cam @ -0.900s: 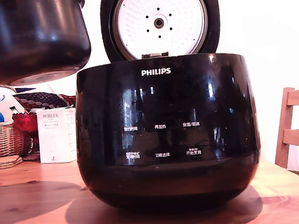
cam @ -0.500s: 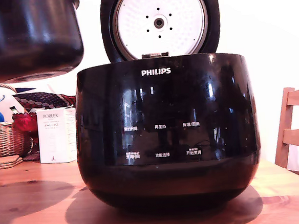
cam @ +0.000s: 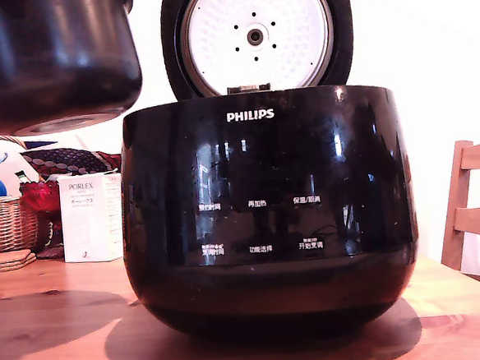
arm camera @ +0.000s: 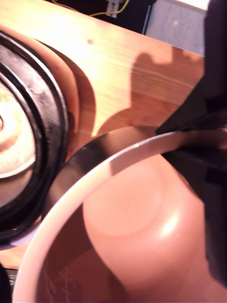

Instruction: Place the pot you are holding inside the rice cooker

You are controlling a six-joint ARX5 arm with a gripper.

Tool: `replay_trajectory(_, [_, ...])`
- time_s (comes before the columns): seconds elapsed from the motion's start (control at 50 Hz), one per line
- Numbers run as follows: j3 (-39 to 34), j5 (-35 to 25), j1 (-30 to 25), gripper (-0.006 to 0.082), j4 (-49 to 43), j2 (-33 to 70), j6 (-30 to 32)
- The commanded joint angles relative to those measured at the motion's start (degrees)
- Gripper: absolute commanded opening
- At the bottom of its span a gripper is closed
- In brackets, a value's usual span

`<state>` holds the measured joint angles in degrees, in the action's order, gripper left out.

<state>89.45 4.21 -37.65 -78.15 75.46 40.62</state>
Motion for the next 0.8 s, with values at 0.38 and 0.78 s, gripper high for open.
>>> replay_trajectory(0.38, [2.21,-6.21,-5.77,-0.0024,8.31,-1.2,-0.87])
replay_trajectory(0.78, [2.21,-11.96,-10.49,-0.0024,14.73,0.0,-3.17])
